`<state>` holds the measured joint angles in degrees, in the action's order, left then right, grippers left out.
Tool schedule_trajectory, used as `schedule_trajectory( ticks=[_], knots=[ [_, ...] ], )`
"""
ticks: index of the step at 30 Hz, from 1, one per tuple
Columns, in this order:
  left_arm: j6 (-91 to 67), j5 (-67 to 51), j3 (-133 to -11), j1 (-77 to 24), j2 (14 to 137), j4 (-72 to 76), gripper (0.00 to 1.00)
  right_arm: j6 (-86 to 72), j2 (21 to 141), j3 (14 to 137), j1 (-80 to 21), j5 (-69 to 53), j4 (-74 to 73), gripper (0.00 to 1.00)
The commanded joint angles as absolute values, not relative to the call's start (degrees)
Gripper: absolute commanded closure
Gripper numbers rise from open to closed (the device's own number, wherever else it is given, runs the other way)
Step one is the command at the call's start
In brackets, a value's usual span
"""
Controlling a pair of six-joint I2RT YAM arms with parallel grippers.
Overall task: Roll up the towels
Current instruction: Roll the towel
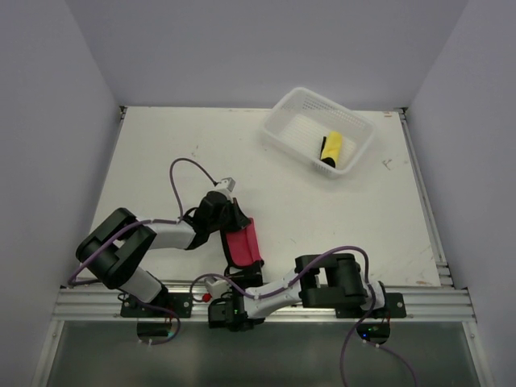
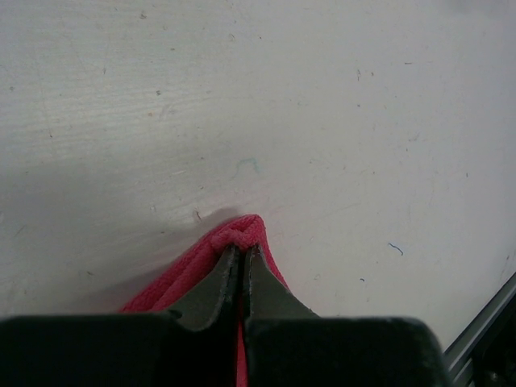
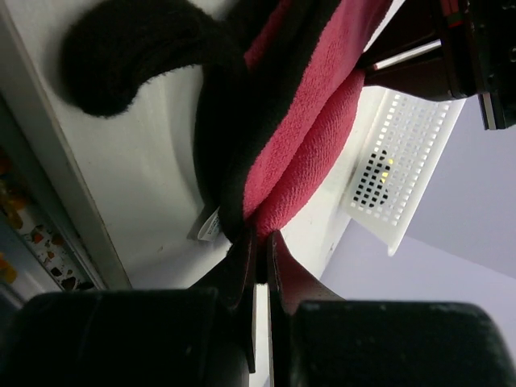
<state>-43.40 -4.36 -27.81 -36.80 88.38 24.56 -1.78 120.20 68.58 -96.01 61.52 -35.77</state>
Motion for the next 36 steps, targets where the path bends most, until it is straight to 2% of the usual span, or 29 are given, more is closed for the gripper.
schedule_trajectory(
  ticks=[1,6,14,23,31,33,36],
  knots=[
    [-40.0,6.4,-28.1,-34.8,88.3,25.9,1.00,1.4,119.8,70.0,-99.5,52.6,-37.4,1.00],
    [-44.0,10.5,-30.9,-34.8,92.1,14.1,1.00,3.0,120.1,70.2,-100.0,49.3,-35.9,1.00],
    [-45.0,9.6,-32.8,-34.6,94.0,10.1,1.00,1.6,117.7,67.5,-99.7,45.1,-31.9,1.00],
    [-44.3,6.0,-32.4,-34.6,94.2,8.6,1.00,0.7,113.7,63.6,-97.5,40.4,-27.1,1.00],
    [-44.2,1.3,-27.4,-34.7,93.0,15.4,1.00,-3.4,107.4,62.0,-93.5,37.1,-24.9,0.92],
    [-45.4,0.3,-25.4,-35.1,92.1,16.6,1.00,-4.2,104.9,60.8,-91.8,34.7,-23.3,0.92],
    [-46.5,-1.5,-24.2,-35.5,91.9,17.3,1.00,-4.8,103.3,59.7,-89.6,31.9,-22.2,0.98]
  ],
)
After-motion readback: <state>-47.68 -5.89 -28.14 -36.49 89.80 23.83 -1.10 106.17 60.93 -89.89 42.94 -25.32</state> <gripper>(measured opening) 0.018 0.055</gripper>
